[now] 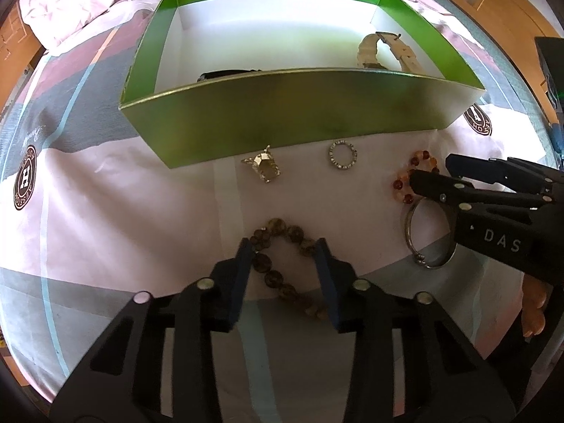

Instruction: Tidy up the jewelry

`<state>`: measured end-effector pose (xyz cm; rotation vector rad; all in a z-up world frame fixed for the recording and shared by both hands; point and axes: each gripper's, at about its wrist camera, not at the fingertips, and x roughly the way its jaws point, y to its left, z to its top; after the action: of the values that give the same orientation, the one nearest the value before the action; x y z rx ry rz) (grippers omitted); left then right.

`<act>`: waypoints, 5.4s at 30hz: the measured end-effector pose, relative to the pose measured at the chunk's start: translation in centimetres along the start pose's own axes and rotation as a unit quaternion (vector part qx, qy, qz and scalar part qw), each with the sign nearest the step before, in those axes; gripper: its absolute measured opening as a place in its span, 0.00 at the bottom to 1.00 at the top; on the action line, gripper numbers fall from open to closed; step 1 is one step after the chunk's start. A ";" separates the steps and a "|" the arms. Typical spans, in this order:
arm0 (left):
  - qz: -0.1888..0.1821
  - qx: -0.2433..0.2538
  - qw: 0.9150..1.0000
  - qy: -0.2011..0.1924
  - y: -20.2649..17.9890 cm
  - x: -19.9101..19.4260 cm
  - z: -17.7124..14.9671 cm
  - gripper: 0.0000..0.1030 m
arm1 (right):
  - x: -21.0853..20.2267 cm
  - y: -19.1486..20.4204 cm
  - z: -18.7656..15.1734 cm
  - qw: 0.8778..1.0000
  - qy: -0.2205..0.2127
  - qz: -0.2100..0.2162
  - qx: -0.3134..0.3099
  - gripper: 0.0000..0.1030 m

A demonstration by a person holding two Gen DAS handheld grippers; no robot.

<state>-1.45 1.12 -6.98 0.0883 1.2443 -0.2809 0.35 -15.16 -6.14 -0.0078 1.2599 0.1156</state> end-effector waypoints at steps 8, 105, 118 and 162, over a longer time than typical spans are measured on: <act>0.010 -0.016 1.000 -0.006 1.0 0.0 0.3 0.12 | 0.1 0.2 -0.1 1.000 0.001 -0.001 -0.002 0.54; 0.081 -0.031 0.996 -0.025 1.7 0.9 1.3 0.12 | 0.8 2.0 -1.1 0.998 -0.036 -0.014 -0.044 0.12; 0.007 -0.082 0.997 -0.014 4.3 0.4 1.5 0.17 | -0.7 -1.8 0.1 0.999 -0.042 0.018 0.019 0.33; -0.086 -0.055 0.982 -0.159 1.8 -11.9 4.5 0.10 | -11.8 -1.1 2.7 0.968 -0.243 0.062 0.013 0.07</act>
<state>-0.27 3.76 5.53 -0.1558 0.9482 -0.3594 -0.50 -17.00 5.84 0.1169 0.7695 0.1963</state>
